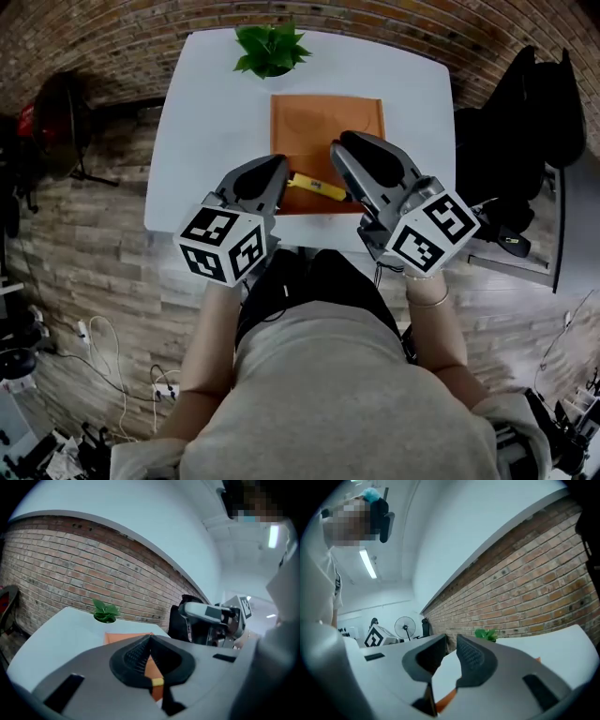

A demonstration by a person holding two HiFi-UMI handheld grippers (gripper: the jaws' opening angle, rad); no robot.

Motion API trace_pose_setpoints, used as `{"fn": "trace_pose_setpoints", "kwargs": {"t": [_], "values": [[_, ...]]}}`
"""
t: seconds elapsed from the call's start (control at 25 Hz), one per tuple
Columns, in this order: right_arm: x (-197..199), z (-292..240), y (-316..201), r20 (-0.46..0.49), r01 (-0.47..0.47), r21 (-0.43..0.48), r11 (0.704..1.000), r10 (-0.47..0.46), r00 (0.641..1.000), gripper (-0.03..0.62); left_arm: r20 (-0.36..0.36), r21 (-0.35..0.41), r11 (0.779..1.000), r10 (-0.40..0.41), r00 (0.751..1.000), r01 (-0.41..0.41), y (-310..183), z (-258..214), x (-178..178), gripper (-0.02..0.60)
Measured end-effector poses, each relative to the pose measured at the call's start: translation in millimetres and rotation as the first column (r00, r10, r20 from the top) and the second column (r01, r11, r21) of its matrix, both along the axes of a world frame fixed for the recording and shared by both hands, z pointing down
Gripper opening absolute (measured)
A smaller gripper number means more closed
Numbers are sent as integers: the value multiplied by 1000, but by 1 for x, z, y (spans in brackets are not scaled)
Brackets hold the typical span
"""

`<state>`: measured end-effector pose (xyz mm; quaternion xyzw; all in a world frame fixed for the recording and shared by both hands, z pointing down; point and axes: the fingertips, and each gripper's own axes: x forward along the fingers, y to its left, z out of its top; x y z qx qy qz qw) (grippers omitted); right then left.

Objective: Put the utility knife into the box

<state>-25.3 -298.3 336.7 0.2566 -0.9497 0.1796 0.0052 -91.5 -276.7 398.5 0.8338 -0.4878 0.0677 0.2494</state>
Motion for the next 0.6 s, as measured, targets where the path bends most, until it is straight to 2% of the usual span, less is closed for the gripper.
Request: {"fn": "trace_pose_setpoints", "kwargs": {"t": [0.12, 0.2, 0.28, 0.36, 0.52, 0.6], "values": [[9, -23, 1, 95, -18, 19, 1000, 16, 995, 19, -46, 55, 998, -19, 999, 21, -7, -20, 2, 6], [17, -38, 1, 189, -47, 20, 999, 42, 981, 8, -67, 113, 993, -23, 998, 30, -11, -38, 5, 6], [27, -49, -3, 248, -114, 36, 993, 101, 963, 0, -48, 168, 986, -13, 999, 21, -15, -53, 10, 6], [33, -55, -6, 257, -175, 69, 982, 152, 954, 0, -17, 216, 976, -9, 1000, 13, -20, -65, 14, 6], [33, -57, -8, 245, -198, 71, 978, 176, 953, 0, -87, 281, 958, -27, 996, 51, -22, -87, 16, 6], [33, -54, -10, 239, -208, 54, 977, 189, 952, 0, -86, 291, 956, -12, 996, 37, -24, -90, 21, 6]]}}
